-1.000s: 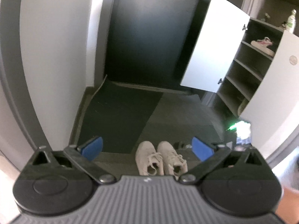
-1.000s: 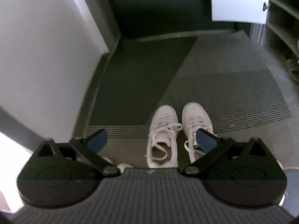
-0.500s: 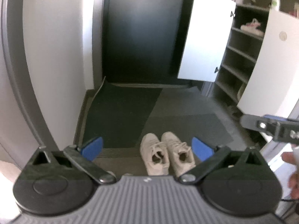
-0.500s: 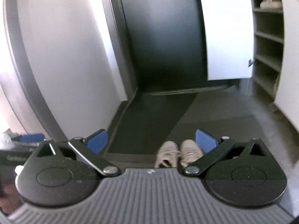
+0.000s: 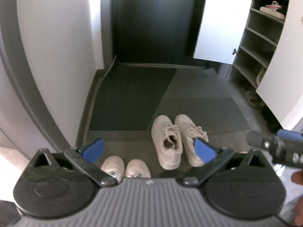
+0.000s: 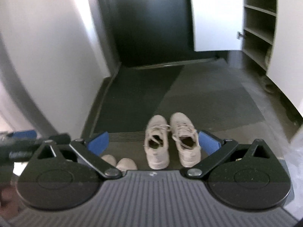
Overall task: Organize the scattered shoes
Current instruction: 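Lift both tools away from the paired sneakers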
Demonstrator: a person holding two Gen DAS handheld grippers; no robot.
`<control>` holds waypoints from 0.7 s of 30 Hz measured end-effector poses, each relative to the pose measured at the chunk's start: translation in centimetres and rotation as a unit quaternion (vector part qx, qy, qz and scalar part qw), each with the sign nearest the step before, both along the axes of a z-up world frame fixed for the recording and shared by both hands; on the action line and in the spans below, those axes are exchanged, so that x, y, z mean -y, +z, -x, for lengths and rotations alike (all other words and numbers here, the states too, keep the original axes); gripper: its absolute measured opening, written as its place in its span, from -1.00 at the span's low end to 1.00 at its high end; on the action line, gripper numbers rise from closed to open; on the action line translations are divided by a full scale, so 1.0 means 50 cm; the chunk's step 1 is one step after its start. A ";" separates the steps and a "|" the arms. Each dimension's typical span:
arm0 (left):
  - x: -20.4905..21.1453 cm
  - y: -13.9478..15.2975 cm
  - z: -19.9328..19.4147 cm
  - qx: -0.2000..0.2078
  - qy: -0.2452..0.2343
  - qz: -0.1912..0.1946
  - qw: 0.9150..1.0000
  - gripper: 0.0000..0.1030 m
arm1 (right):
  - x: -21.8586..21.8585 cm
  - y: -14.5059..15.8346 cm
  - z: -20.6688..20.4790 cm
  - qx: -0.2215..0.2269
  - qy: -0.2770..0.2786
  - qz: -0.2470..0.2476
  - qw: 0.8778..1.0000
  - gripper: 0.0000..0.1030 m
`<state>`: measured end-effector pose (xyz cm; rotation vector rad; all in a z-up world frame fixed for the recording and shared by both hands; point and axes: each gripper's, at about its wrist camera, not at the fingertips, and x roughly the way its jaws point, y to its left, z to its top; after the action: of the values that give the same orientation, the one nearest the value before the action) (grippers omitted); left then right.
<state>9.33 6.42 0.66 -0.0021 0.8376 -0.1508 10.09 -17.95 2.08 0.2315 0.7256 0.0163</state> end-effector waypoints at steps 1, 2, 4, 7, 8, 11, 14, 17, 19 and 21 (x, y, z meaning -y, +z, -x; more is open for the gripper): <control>0.001 -0.004 -0.001 -0.002 0.002 -0.002 1.000 0.99 | 0.002 -0.004 0.001 0.000 -0.002 -0.007 1.000 1.00; 0.002 -0.009 -0.003 -0.005 0.003 -0.005 1.000 0.99 | 0.007 -0.007 0.003 0.001 -0.003 -0.018 1.000 1.00; 0.001 -0.017 -0.009 -0.014 0.011 -0.008 1.000 0.99 | 0.010 -0.009 0.008 0.001 -0.003 -0.023 1.000 1.00; -0.005 -0.026 -0.018 -0.022 0.026 -0.012 0.999 0.99 | 0.010 -0.012 0.015 0.001 -0.002 -0.018 1.000 1.00; -0.007 -0.029 -0.020 -0.024 0.030 -0.014 0.999 0.99 | 0.008 -0.013 0.015 -0.001 -0.001 -0.015 1.000 1.00; -0.009 -0.035 -0.023 -0.027 0.031 -0.017 0.999 0.99 | 0.007 -0.017 0.018 -0.005 0.001 -0.011 1.000 1.00; -0.008 -0.035 -0.022 -0.023 0.031 -0.022 0.999 0.99 | 0.008 -0.015 0.021 -0.005 -0.003 -0.007 1.000 1.00; -0.009 -0.033 -0.020 -0.024 0.029 -0.018 0.999 0.99 | 0.009 -0.014 0.024 -0.004 -0.004 -0.006 1.000 1.00; -0.007 -0.033 -0.018 -0.024 0.029 -0.020 0.999 0.99 | 0.008 -0.015 0.025 -0.005 -0.005 -0.004 1.000 1.00; -0.006 -0.033 -0.015 -0.022 0.029 -0.025 0.999 0.99 | 0.005 -0.016 0.026 -0.006 -0.008 0.005 1.000 1.00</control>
<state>10.10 6.73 -1.01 0.0178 0.8832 -0.0757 8.77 -18.22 1.30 0.2283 0.7357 -0.0038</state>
